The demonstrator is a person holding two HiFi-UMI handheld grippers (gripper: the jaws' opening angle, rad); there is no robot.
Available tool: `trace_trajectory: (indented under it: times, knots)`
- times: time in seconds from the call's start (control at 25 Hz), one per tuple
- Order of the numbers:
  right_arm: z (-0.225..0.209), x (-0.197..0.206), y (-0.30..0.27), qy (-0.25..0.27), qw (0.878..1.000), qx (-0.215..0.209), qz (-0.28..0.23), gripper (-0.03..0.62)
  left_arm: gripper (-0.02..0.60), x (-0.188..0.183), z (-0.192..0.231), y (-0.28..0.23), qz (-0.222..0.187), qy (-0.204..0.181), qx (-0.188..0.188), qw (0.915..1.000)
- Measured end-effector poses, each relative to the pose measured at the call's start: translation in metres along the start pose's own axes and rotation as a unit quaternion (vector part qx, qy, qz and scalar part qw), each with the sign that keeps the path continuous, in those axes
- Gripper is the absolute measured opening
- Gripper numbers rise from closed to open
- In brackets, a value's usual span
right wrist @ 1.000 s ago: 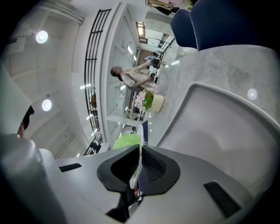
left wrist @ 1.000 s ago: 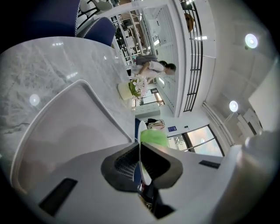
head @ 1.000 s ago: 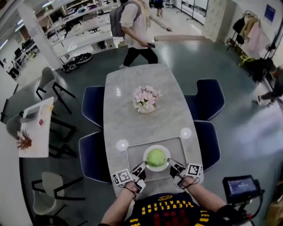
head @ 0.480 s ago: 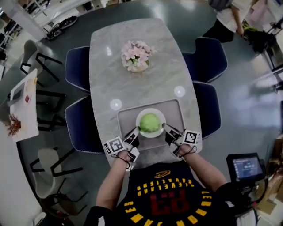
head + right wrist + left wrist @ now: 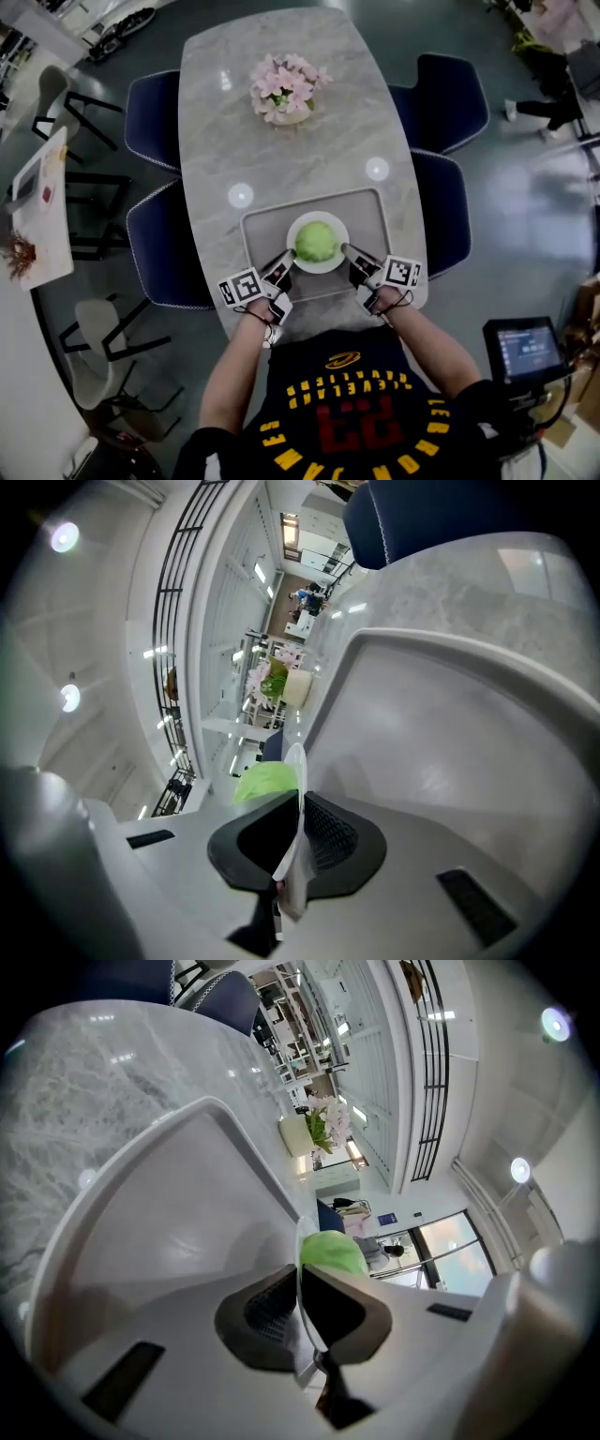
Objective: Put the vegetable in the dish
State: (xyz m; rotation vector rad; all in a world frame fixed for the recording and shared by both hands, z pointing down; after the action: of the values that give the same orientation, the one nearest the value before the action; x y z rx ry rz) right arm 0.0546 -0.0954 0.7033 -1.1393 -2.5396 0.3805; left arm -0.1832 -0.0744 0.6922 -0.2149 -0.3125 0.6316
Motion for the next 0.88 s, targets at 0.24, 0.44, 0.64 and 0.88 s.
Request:
trace_trajectory:
  times: [0.24, 0.44, 0.64, 0.88]
  knots:
    - [-0.001, 0.007, -0.006, -0.005, 1.0, 0.004, 0.015, 0.018, 0.018, 0.007, 0.011, -0.003, 0.03, -0.033, -0.023, 0.9988]
    - [-0.002, 0.005, -0.01, 0.029, 0.999, 0.019, 0.029, 0.018, 0.021, 0.008, 0.014, -0.003, 0.029, -0.026, -0.045, 0.9982]
    - [-0.001, 0.005, -0.015, 0.045, 0.998, 0.018, 0.031, 0.018, 0.021, 0.007, 0.014, -0.002, 0.027, -0.025, -0.061, 0.9975]
    - [-0.004, 0.006, -0.016, 0.055, 0.997, 0.034, 0.036, 0.018, 0.021, 0.008, 0.016, -0.004, 0.028, -0.021, -0.081, 0.9961]
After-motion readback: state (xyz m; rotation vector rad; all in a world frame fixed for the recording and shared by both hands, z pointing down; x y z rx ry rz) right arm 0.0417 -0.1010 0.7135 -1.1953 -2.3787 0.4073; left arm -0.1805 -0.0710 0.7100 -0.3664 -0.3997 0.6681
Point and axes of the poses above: the fingertips, and each gripper's own axes: y backward along the fingers, z to its left, x out of its underside, the point moved 6 cm from there along y, backward along the fingers, and after that the axes turned 12 degrees about -z, right-handed, at the moved point
